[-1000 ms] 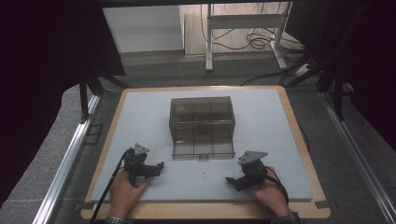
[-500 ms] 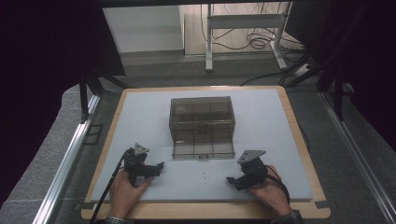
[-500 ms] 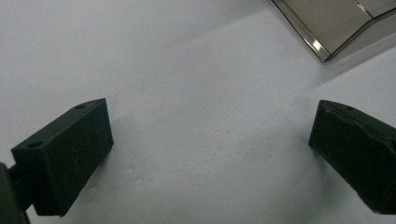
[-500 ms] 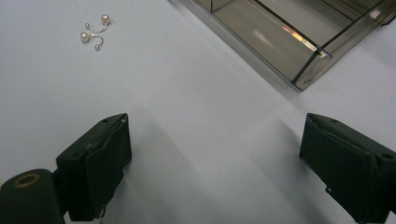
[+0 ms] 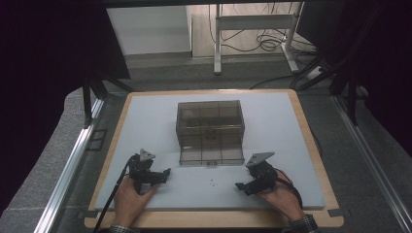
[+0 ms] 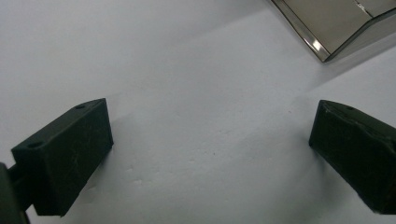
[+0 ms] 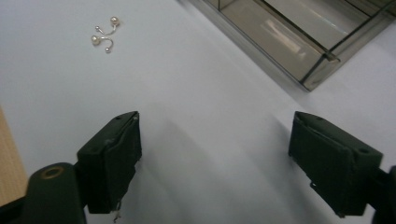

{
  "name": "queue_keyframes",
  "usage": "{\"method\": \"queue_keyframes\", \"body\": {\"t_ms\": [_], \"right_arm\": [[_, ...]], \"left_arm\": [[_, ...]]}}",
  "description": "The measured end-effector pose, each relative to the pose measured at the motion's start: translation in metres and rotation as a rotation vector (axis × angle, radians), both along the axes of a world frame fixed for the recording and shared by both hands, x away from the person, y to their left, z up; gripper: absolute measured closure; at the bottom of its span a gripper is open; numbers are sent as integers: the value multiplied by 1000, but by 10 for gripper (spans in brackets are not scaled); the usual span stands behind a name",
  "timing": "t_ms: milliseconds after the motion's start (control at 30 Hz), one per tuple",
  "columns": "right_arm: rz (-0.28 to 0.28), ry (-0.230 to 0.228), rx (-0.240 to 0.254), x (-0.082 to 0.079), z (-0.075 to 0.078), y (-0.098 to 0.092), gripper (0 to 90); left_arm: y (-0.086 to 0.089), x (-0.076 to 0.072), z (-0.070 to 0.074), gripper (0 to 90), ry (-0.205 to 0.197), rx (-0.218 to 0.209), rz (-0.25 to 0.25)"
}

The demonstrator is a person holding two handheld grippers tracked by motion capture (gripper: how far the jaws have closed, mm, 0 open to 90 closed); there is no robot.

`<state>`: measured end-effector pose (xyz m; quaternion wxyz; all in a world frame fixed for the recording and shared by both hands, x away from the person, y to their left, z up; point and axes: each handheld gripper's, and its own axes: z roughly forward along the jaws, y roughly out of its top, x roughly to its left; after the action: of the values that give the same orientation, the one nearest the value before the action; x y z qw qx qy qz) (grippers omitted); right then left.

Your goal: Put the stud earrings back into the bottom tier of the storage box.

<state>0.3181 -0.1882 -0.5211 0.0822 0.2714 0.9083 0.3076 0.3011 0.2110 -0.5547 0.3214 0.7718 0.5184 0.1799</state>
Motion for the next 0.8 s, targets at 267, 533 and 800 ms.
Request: {"method": "queue_keyframes", "body": {"t_ms": [267, 533, 800], "right_arm": [[40, 17, -40, 3, 5, 10, 250], [87, 18, -50, 6, 11, 23, 295], [102, 52, -55, 10, 13, 35, 304]], "left_arm": [[0, 0, 0, 0, 0, 0, 0], [0, 0, 0, 0, 0, 0, 0], [0, 0, 0, 0, 0, 0, 0]]}}
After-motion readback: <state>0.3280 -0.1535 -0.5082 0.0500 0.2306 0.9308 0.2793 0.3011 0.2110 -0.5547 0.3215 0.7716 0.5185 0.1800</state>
